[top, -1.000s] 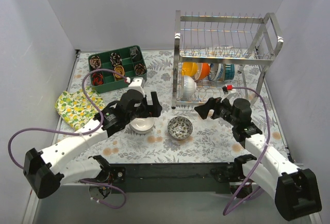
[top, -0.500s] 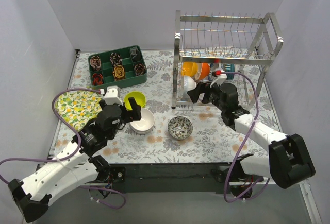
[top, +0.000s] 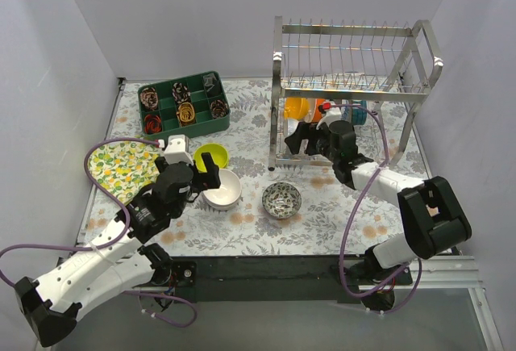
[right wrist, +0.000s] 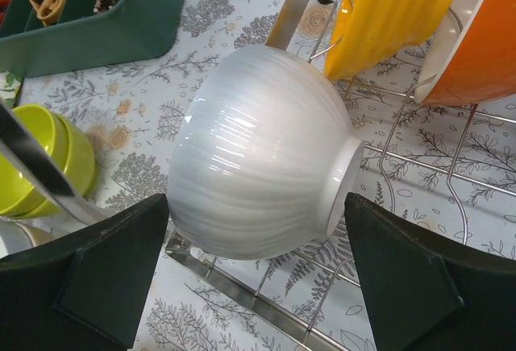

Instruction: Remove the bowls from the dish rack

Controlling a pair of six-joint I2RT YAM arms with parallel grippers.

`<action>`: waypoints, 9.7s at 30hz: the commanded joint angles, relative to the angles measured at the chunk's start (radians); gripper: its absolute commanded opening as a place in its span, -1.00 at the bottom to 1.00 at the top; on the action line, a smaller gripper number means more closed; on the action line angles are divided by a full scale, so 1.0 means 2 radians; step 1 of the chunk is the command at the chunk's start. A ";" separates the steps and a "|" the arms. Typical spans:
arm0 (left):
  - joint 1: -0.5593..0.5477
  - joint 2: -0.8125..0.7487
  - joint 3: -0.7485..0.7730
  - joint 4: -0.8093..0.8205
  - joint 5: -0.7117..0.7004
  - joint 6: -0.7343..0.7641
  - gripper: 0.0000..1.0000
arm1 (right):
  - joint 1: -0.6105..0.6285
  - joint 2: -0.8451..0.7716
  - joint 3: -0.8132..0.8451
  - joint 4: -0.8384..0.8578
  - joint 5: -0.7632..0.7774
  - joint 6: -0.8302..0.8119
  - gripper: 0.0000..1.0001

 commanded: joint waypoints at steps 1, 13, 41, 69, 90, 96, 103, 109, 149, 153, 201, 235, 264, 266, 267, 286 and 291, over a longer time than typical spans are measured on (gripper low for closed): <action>0.006 -0.007 -0.001 -0.004 -0.004 0.005 0.96 | 0.007 0.018 0.028 0.027 0.016 -0.008 0.97; 0.018 -0.007 -0.002 0.000 0.012 0.007 0.96 | 0.027 0.018 0.033 0.027 0.027 -0.025 0.26; 0.028 -0.003 -0.008 0.017 0.058 0.012 0.96 | 0.070 -0.180 -0.062 0.014 0.162 -0.048 -0.57; 0.020 0.137 -0.038 0.264 0.328 -0.129 0.96 | 0.069 -0.414 -0.281 0.151 -0.163 0.243 -0.52; -0.052 0.203 -0.061 0.313 0.308 -0.177 -0.26 | 0.070 -0.394 -0.331 0.287 -0.189 0.321 -0.48; -0.056 0.194 -0.052 0.301 0.297 -0.173 -1.00 | 0.070 -0.394 -0.339 0.286 -0.186 0.319 -0.28; -0.057 0.163 -0.005 0.159 0.217 -0.153 -1.00 | 0.070 -0.415 -0.341 0.226 -0.171 0.276 0.42; -0.056 0.145 0.061 -0.001 0.125 -0.126 -1.00 | 0.070 -0.455 -0.311 0.102 -0.133 0.193 0.79; 0.021 0.193 0.125 -0.191 0.046 -0.082 0.44 | 0.070 -0.512 -0.236 -0.162 0.014 0.014 0.82; 0.021 0.154 0.126 -0.179 0.048 -0.081 0.80 | 0.070 -0.501 -0.210 -0.177 0.058 -0.017 0.83; 0.022 -0.150 -0.036 0.010 0.069 0.016 0.96 | -0.174 0.072 0.046 0.045 0.138 -0.277 0.97; 0.031 -0.128 -0.039 0.015 0.085 0.023 0.96 | -0.200 0.153 0.100 0.082 0.049 -0.322 0.19; 0.047 -0.127 -0.040 0.017 0.103 0.024 0.96 | -0.131 0.051 -0.009 0.159 0.305 -0.350 -0.68; 0.048 -0.128 -0.039 0.017 0.104 0.024 0.96 | -0.124 0.039 -0.027 0.159 0.301 -0.347 -0.69; 0.048 -0.128 -0.039 0.017 0.106 0.024 0.96 | -0.121 0.025 -0.035 0.159 0.297 -0.345 -0.69; 0.053 -0.120 -0.042 0.021 0.121 0.024 0.96 | -0.090 -0.239 -0.156 0.018 0.106 -0.200 -0.71; 0.053 -0.095 -0.041 0.024 0.133 0.027 0.97 | -0.091 -0.311 -0.177 -0.013 0.044 -0.116 -0.71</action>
